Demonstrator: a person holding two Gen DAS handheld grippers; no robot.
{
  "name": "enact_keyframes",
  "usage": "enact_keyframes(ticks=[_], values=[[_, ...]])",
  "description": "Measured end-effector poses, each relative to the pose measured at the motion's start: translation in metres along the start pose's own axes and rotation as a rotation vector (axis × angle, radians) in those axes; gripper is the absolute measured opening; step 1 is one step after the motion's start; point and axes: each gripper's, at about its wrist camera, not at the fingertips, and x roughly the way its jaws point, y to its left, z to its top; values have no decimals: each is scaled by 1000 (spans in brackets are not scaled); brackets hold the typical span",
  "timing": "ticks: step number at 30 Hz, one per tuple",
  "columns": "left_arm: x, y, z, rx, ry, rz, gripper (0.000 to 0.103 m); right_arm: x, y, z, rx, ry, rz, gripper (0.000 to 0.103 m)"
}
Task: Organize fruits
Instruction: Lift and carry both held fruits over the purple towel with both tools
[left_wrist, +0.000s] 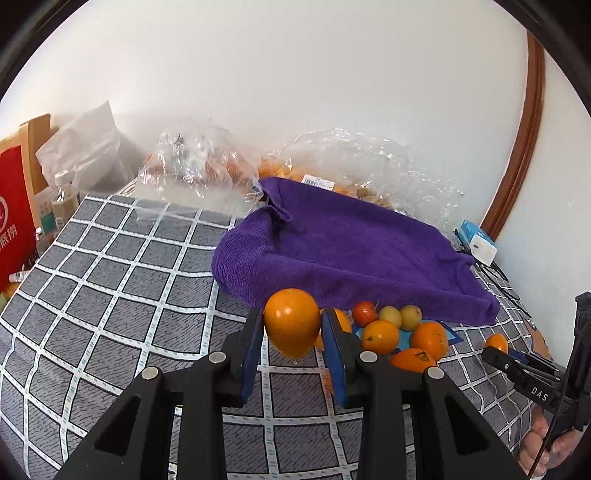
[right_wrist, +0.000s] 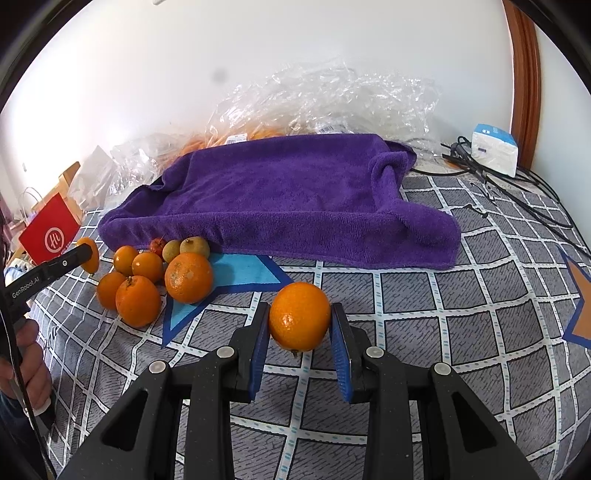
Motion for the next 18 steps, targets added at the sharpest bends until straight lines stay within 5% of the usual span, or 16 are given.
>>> enact_keyframes(ticks=[18], values=[[-13,-6,4,4,-52,-29,30,-36,-1,33,24,-85,18,32]])
